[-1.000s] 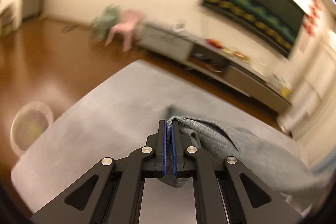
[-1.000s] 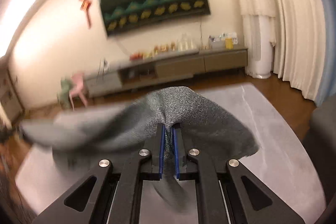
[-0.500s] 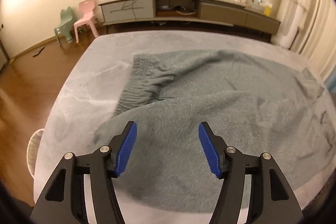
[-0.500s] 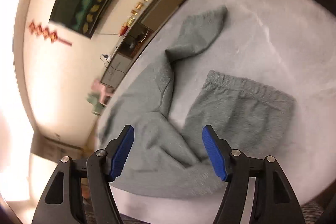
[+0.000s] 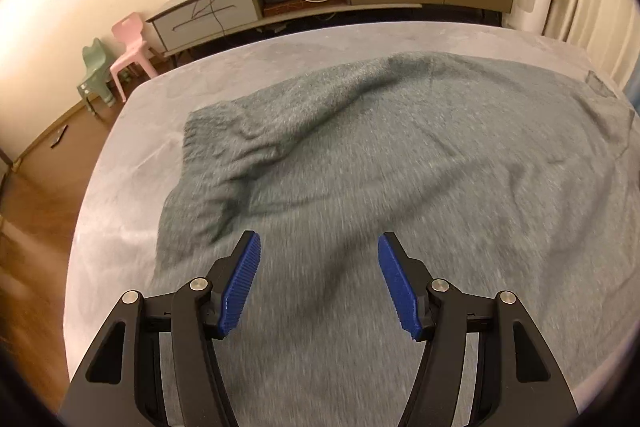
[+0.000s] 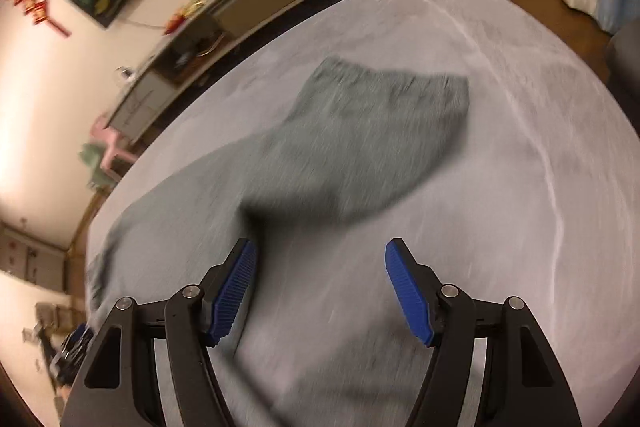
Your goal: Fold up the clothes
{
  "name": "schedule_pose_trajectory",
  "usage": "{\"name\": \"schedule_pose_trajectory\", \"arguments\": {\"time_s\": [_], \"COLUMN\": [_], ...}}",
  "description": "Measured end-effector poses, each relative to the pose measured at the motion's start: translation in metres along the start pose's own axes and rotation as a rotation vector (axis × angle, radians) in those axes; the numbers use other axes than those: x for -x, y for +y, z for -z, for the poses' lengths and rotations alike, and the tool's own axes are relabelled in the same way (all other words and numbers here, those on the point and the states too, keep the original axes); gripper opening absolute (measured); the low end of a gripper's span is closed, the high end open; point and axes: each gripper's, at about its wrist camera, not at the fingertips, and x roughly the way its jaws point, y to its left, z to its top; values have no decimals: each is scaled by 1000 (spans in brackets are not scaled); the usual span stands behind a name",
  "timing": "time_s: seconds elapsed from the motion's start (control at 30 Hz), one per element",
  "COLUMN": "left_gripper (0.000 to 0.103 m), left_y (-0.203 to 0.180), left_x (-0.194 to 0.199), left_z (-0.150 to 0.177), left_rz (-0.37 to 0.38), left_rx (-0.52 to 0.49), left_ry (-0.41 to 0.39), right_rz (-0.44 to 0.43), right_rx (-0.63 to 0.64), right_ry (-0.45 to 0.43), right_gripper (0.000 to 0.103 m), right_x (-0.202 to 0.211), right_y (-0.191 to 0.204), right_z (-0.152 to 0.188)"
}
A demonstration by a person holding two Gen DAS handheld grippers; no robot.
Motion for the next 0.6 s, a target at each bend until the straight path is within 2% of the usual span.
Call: {"name": "schedule_pose_trajectory", "arguments": {"time_s": [0.1,0.2,0.23,0.27,0.33,0.4,0.5,0.6], "left_gripper": [64,64,64,64,64,64,62,61], "left_y": [7,23,29,36,50,63,83,105], "left_x": [-23,-49,-57,-65,-82,-96,-112,-113], "left_z": [-15,-30,-35,-39,-49,-58,-74,-86], "left_rz": [-4,-2,-1,-6,-22,-52,-119,-105], "left_rx": [12,82,108,134,187,224,263,340], "left_ry": [15,38,46,59,90,117,128,108], "right_rz": [47,93,104,108,112,127,141,155], "right_rx": [-26,-25,-16,-3,30,97,191,223], "right_ry": [-28,-44,-46,-44,-28,-49,-108,-113], "right_gripper": [69,69,66,61,22,6,4,5], "right_x": [-14,-34,-40,-46,-58,-58,-52,-51], "right_y": [-10,-17,-17,-17,-13,-3,11,13], "right_z": [-24,-45,-51,-55,-61,-68,-77,-86]}}
